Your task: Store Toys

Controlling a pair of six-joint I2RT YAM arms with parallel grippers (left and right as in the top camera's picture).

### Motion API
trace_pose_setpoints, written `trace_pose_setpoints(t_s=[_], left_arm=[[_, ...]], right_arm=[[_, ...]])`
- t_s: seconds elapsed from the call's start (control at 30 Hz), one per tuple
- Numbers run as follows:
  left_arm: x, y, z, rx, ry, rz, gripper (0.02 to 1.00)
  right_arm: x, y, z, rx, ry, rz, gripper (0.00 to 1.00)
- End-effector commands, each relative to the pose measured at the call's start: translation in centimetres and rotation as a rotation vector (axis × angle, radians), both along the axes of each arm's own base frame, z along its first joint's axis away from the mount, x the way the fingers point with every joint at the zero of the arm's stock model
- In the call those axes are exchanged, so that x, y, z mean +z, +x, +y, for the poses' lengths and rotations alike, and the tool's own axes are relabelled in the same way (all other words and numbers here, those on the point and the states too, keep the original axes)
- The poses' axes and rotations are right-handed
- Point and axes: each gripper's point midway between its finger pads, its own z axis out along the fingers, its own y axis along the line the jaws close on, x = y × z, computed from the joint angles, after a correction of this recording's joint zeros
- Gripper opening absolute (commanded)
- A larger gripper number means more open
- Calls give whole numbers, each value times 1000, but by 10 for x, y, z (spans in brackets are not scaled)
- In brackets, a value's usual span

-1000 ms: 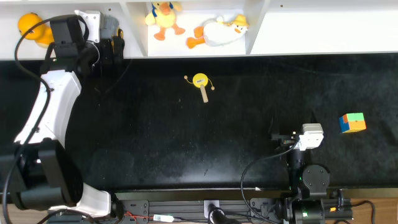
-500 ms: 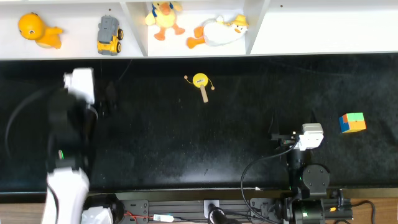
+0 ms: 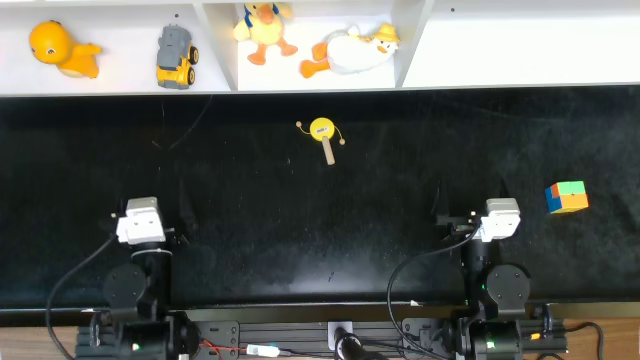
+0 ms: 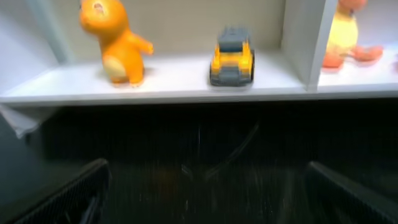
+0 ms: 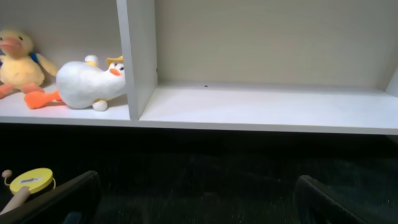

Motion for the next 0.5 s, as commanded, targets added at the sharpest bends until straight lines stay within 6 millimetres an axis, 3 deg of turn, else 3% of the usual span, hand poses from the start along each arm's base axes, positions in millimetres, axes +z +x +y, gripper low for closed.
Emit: trace_pose_setpoints(t_s=[0.03,0.5], left_arm=[[0,-1,-7,-33,-5,-4,998],[2,-2,-7,-35,-4,-15,998]], right_arm=[[-5,0,1,6,5,5,993],[-5,0,1,6,4,5,996]])
